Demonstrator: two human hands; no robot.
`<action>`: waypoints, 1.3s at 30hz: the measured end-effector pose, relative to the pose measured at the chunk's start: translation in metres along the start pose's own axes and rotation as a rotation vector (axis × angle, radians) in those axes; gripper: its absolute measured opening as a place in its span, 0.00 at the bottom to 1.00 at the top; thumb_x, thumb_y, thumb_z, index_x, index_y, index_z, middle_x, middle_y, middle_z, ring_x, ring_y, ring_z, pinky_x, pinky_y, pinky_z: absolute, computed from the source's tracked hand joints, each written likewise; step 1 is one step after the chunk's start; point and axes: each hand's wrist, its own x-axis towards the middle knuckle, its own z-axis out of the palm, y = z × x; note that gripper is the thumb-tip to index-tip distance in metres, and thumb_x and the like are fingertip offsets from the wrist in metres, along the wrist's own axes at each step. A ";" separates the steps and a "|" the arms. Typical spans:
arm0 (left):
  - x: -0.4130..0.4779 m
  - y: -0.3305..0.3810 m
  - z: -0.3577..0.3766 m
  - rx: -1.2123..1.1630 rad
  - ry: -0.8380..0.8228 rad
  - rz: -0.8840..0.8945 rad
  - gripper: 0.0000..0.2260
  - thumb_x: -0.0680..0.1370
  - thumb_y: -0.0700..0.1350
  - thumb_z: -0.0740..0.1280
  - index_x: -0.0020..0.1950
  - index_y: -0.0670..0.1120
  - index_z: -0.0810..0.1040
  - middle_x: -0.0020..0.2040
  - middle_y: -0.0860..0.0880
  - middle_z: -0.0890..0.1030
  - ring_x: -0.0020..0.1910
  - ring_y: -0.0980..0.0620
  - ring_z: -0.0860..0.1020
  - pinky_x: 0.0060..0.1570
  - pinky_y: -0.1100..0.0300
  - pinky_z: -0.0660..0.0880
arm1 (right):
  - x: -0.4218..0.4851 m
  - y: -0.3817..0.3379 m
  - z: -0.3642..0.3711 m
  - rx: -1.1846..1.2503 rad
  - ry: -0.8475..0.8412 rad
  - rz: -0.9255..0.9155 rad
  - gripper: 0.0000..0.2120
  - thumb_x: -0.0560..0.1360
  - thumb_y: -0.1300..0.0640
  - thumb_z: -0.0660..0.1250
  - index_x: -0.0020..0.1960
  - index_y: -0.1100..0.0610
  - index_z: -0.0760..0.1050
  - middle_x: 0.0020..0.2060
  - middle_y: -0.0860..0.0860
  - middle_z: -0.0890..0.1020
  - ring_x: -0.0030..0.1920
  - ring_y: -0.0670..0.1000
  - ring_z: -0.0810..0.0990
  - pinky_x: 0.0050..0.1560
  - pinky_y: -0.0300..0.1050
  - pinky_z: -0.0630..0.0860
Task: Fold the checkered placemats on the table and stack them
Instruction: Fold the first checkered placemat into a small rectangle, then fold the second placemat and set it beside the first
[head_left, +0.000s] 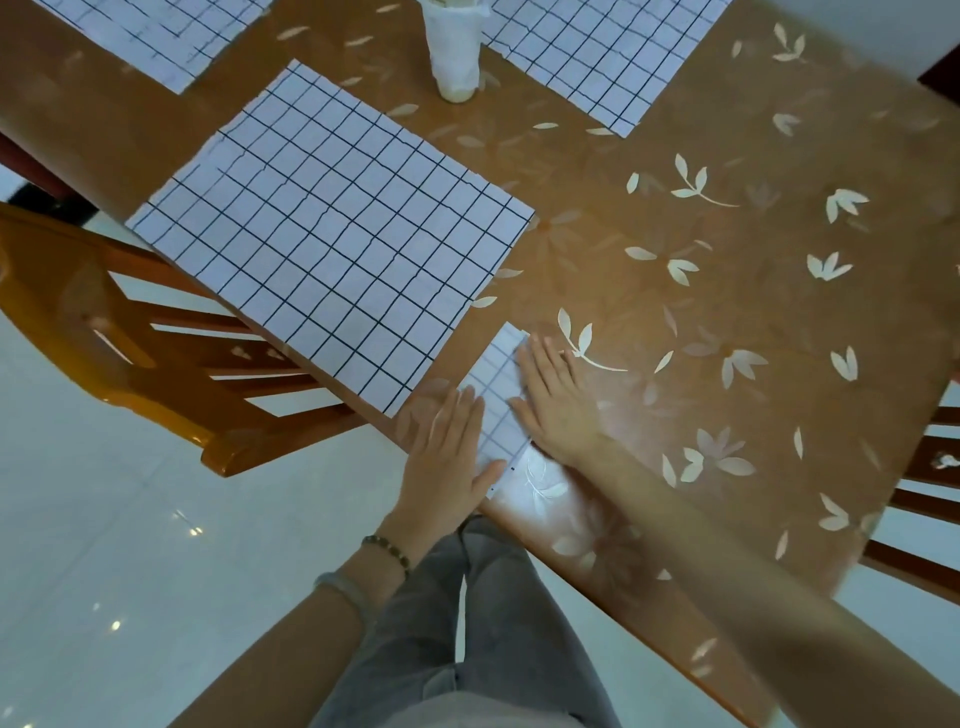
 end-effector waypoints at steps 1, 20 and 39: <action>0.003 0.001 0.006 0.038 -0.053 0.009 0.36 0.77 0.65 0.51 0.75 0.40 0.62 0.75 0.40 0.65 0.74 0.41 0.63 0.70 0.46 0.60 | 0.000 -0.001 0.003 -0.012 -0.037 0.029 0.31 0.80 0.44 0.49 0.75 0.63 0.55 0.75 0.59 0.56 0.76 0.57 0.53 0.74 0.54 0.48; 0.029 -0.011 -0.043 -0.181 -0.081 -0.023 0.25 0.76 0.58 0.65 0.67 0.44 0.71 0.62 0.45 0.76 0.61 0.45 0.74 0.63 0.50 0.70 | 0.019 -0.024 -0.080 0.271 -0.279 0.159 0.24 0.74 0.50 0.65 0.66 0.58 0.69 0.57 0.57 0.76 0.62 0.59 0.71 0.60 0.51 0.69; 0.006 -0.032 -0.229 -1.191 0.193 0.001 0.52 0.64 0.50 0.78 0.77 0.60 0.46 0.74 0.56 0.62 0.67 0.61 0.70 0.61 0.66 0.72 | -0.036 -0.099 -0.233 1.132 0.312 0.055 0.51 0.66 0.65 0.77 0.76 0.44 0.49 0.74 0.45 0.60 0.68 0.43 0.67 0.52 0.28 0.72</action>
